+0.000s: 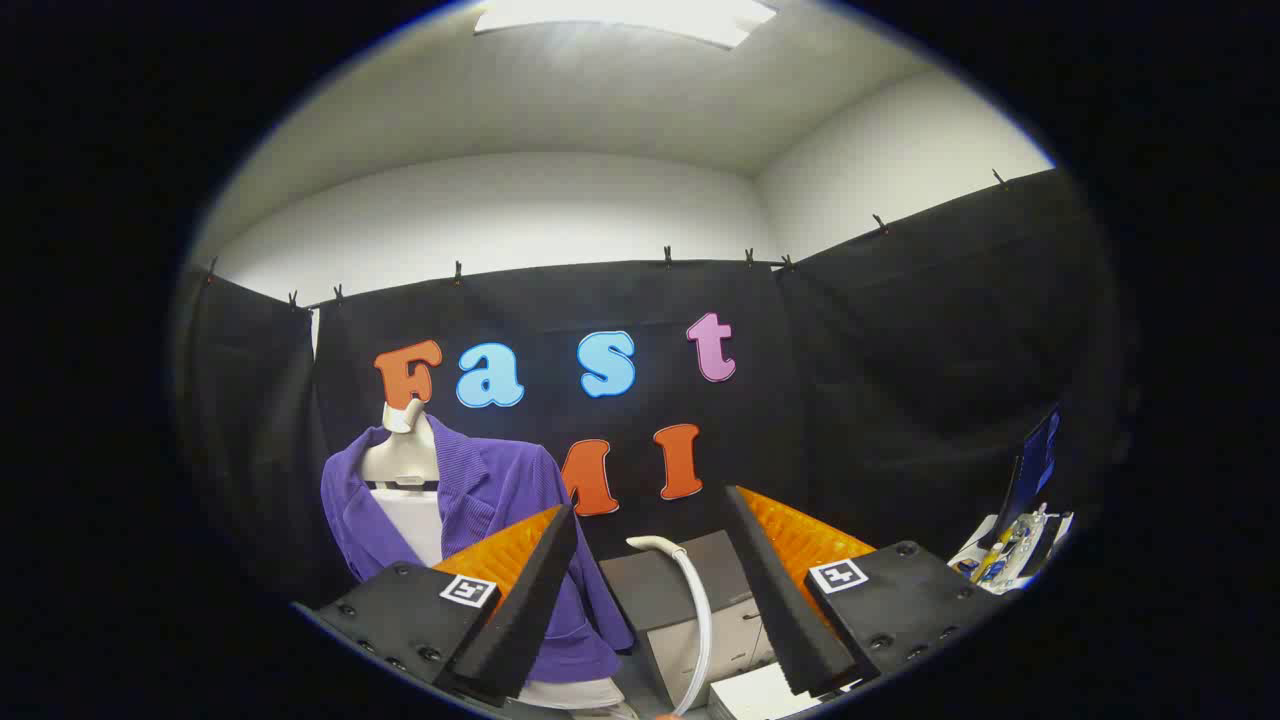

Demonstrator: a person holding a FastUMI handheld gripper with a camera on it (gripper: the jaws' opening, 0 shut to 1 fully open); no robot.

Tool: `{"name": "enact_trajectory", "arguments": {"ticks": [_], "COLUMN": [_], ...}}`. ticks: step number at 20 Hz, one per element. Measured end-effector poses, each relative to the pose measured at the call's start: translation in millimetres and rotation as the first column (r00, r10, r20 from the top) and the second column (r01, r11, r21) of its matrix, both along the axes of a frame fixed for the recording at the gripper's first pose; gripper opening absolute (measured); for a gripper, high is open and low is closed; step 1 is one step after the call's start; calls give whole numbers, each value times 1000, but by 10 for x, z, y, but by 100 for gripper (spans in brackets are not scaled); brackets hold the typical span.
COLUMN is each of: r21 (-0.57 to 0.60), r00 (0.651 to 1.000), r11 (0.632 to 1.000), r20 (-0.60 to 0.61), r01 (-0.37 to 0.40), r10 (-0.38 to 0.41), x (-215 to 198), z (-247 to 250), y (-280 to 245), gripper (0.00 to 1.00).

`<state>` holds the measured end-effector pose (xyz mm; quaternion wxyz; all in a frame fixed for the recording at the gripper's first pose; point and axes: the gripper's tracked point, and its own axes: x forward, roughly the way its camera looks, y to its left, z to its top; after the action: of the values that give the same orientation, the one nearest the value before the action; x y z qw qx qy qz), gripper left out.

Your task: Iron the clothes twice with a garment steamer, once on the left side and once on the right side.

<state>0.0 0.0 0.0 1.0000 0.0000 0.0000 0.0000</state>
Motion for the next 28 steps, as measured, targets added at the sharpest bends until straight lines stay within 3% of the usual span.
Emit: {"name": "enact_trajectory", "arguments": {"ticks": [23, 28], "r21": [-58, -52], "r00": [1000, 998], "r11": [998, 998], "r20": [-21, -57], "r01": [-13, -26], "r10": [12, 23], "x": [48, 332], "z": [-35, -156], "y": [263, 203], "gripper": [98, 98]}}
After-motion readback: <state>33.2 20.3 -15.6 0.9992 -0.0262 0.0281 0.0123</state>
